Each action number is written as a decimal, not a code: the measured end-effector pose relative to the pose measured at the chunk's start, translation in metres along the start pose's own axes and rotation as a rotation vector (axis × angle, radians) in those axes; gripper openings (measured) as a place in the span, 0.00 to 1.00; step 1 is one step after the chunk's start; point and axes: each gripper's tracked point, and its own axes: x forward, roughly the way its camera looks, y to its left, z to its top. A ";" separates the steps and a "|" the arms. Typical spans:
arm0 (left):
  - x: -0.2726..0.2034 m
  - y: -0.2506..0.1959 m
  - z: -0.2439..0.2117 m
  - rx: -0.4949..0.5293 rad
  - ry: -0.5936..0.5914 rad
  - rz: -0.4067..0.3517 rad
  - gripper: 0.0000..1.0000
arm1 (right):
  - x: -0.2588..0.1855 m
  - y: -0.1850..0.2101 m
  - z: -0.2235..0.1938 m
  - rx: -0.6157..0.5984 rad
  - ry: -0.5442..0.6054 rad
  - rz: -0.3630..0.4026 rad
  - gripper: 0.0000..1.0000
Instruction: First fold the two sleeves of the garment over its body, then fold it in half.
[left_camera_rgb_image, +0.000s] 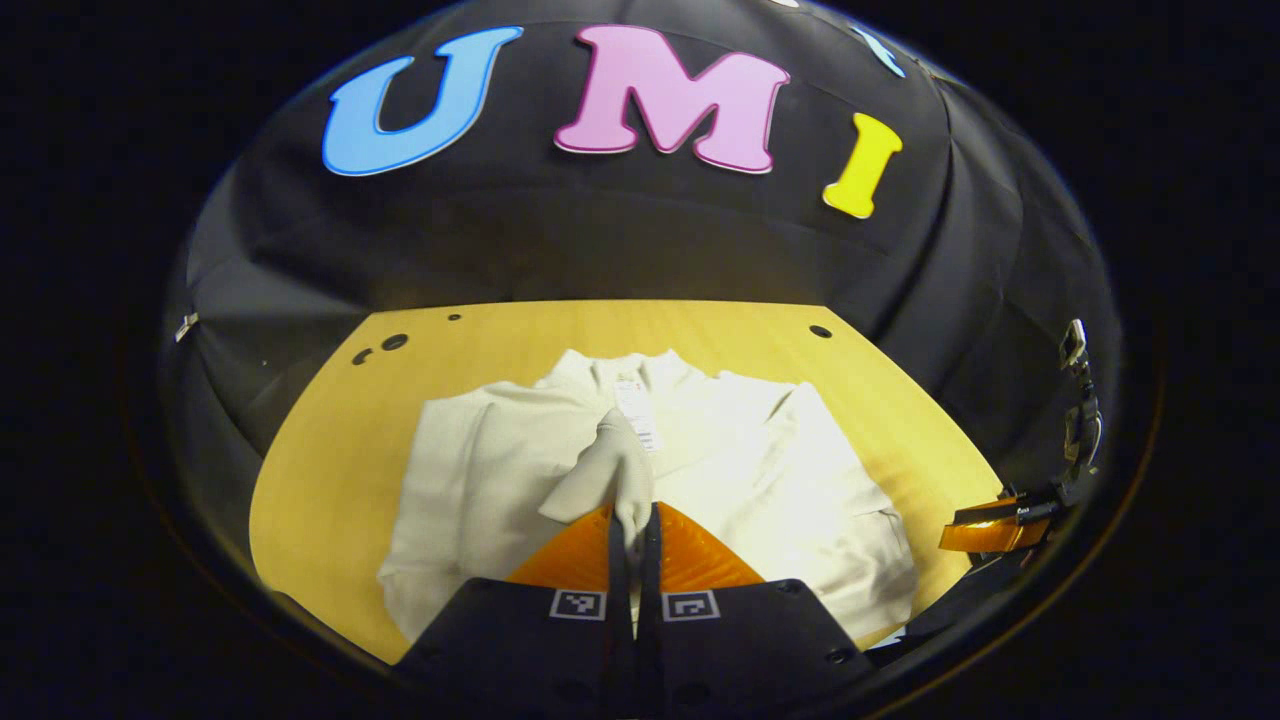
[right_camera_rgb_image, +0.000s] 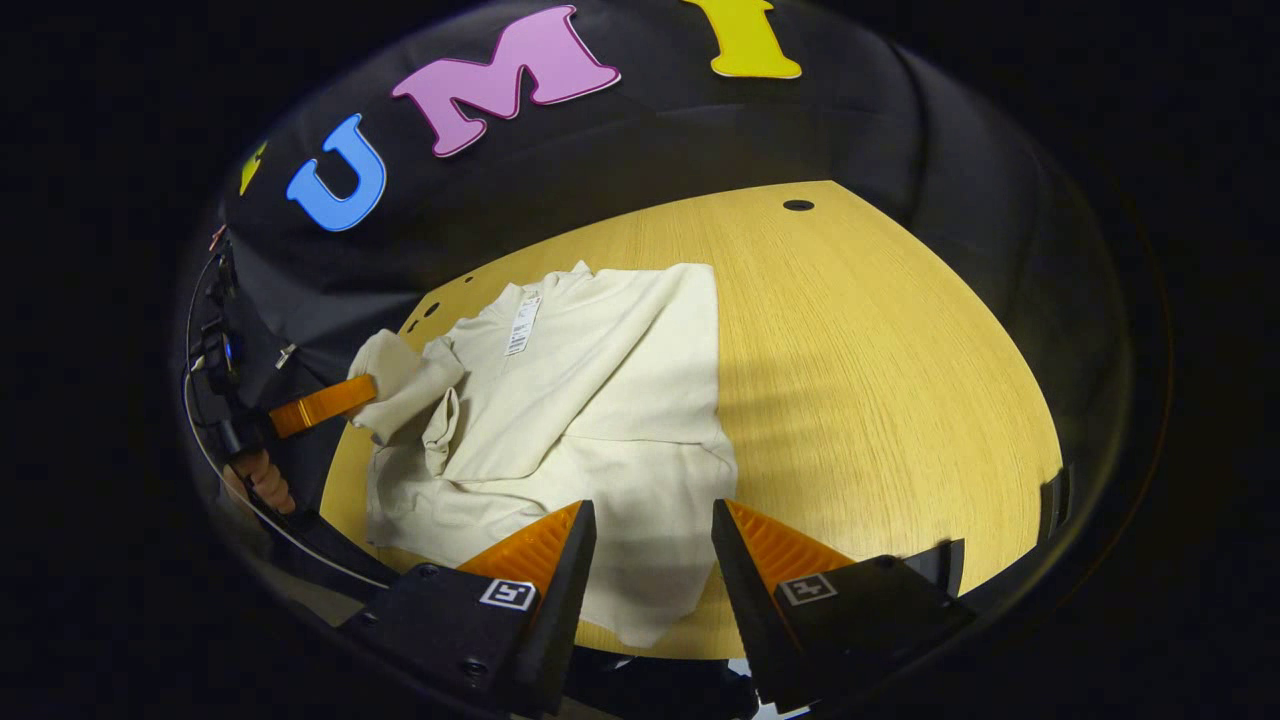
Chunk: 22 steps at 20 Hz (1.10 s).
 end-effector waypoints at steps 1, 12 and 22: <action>0.008 -0.013 -0.002 0.012 0.006 -0.012 0.06 | 0.000 -0.003 -0.001 0.004 0.005 0.001 0.72; 0.086 -0.082 -0.062 0.127 0.131 -0.022 0.06 | 0.003 -0.028 -0.013 0.004 0.051 0.001 0.72; 0.092 -0.091 -0.082 0.128 0.180 0.017 0.32 | 0.004 -0.028 -0.022 -0.011 0.073 0.005 0.72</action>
